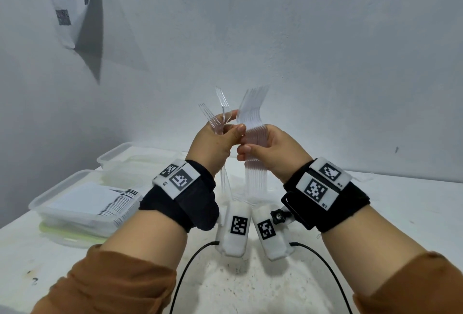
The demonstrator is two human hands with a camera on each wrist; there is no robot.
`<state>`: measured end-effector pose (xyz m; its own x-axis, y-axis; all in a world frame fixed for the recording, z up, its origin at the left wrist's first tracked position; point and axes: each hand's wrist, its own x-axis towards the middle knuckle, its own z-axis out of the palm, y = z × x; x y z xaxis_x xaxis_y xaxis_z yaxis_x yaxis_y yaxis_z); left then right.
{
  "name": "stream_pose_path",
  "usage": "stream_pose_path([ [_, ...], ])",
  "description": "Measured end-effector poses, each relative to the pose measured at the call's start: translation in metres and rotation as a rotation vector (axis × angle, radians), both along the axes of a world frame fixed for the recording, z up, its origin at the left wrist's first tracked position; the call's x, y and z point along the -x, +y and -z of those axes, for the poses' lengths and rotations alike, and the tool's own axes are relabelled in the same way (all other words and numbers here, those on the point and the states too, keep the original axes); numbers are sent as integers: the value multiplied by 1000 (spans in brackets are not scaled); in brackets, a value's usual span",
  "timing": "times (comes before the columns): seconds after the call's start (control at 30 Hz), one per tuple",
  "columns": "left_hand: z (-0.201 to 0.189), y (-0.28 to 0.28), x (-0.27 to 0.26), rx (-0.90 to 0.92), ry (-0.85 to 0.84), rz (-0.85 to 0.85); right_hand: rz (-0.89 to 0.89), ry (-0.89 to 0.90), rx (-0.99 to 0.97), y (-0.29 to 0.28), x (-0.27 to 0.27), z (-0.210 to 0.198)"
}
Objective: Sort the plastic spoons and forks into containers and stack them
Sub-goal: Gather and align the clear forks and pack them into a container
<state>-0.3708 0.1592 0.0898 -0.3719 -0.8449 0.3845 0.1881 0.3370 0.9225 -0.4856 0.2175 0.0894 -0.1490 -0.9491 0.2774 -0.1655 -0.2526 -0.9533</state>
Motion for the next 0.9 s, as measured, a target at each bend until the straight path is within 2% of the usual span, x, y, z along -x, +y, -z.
stream_pose_path([
  [0.23,-11,-8,-1,-4,-17,-38,22,67,-13,-9,13,-11],
  [0.47,-23,-9,2,-23,11,-2,-18,4,-4,-17,20,-17],
  [0.77,-17,-13,8,15,-21,-151,-78,-114,-39,-12,26,-14],
  [0.9,-17,-3,12,46,-77,-124,-108,-91,-52,-4,27,-17],
])
